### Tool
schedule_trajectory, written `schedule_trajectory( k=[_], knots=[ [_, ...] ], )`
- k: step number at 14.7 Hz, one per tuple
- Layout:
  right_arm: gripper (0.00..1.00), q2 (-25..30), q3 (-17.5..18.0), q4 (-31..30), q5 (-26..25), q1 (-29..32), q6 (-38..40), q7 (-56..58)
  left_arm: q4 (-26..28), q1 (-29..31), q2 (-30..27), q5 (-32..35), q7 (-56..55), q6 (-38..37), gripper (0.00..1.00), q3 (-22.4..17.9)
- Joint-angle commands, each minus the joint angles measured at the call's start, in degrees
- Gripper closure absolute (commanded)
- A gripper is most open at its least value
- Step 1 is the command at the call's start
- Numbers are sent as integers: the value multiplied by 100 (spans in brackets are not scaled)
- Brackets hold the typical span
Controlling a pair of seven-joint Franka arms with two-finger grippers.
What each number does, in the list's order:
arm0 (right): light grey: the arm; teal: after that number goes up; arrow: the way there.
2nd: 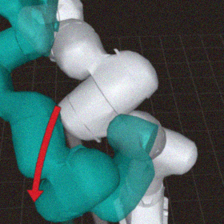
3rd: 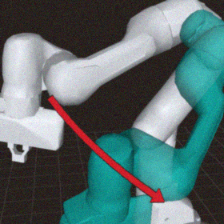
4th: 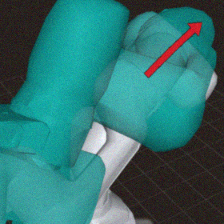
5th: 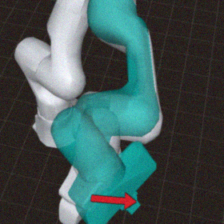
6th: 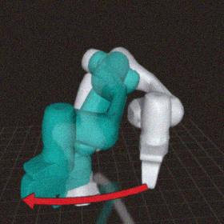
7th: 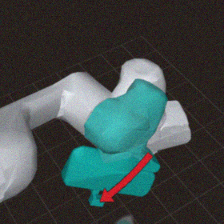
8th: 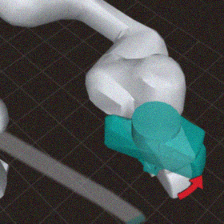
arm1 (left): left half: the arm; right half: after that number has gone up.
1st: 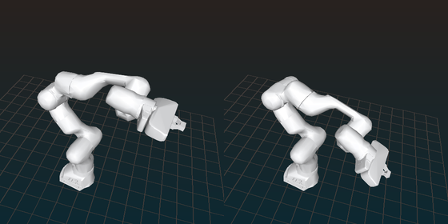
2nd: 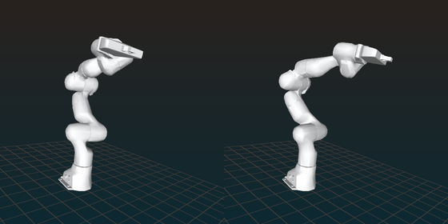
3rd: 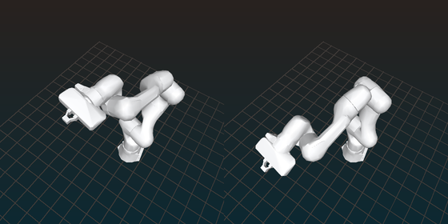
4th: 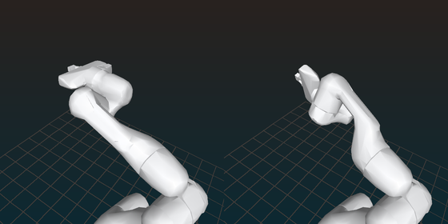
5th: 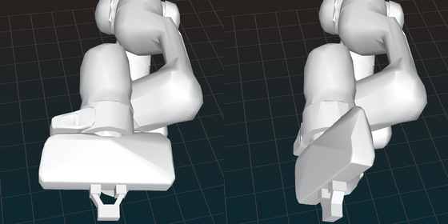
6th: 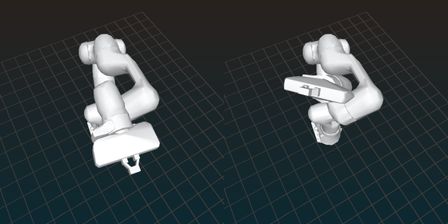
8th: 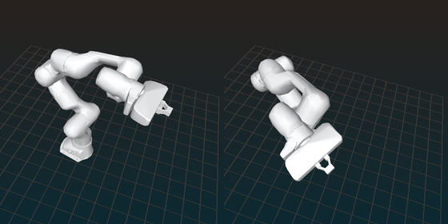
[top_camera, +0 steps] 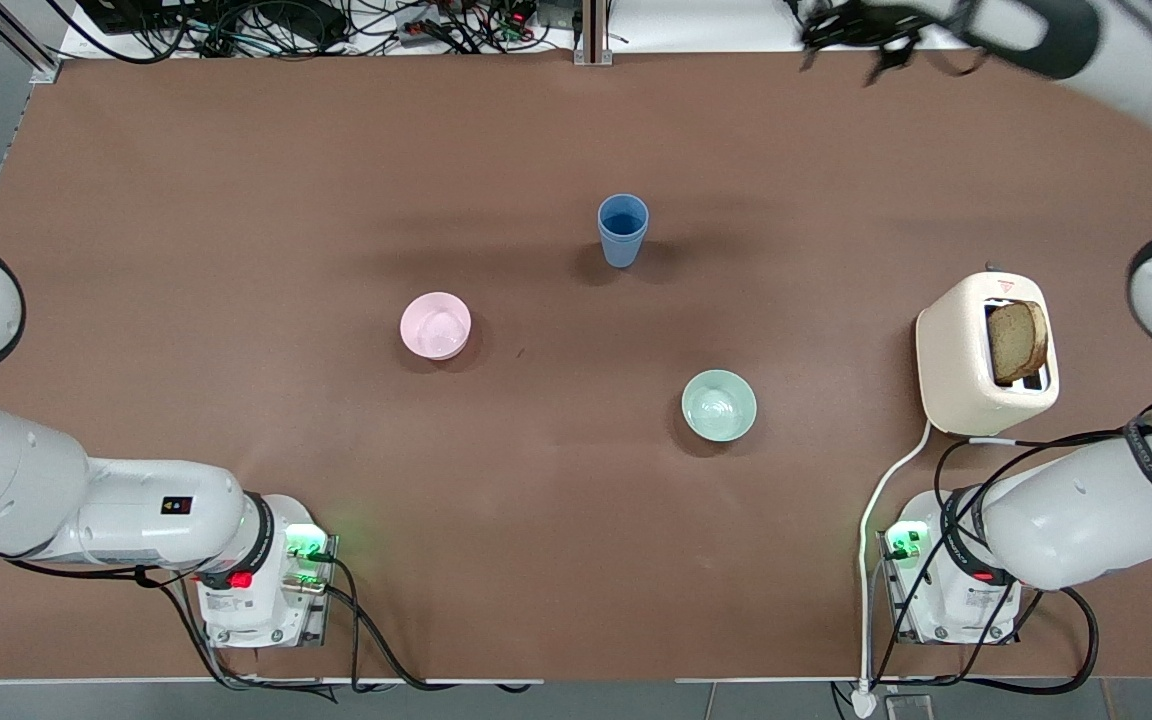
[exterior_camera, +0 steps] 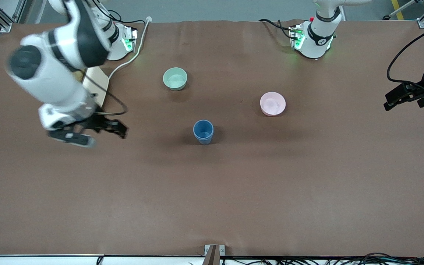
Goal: Stack blue cups with both arms
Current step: 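Open the right gripper and lift it away from the stacked cups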
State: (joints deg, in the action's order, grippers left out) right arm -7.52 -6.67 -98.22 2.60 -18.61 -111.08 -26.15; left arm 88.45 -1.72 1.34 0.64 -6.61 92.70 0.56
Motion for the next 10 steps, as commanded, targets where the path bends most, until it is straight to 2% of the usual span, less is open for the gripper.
schedule_trajectory(
  k=[1, 4, 6, 10],
  knots=[
    [1, 241, 131, -197, -164, 690, -10, 617, -91, 58, -64, 24, 90, -147, 0, 137],
    [0, 408, 131, -101, -164, 1271, 252, 1259, -100, 49, -64, 24, 81, -244, 0, 172],
    [0, 549, 131, 100, -164, 1561, 761, 1541, -100, 66, -133, 6, 81, -322, 0, 234],
    [0, 1023, 131, 163, -172, 1773, 1438, 1718, -100, 101, -134, -64, 81, -314, 0, 208]
  ],
)
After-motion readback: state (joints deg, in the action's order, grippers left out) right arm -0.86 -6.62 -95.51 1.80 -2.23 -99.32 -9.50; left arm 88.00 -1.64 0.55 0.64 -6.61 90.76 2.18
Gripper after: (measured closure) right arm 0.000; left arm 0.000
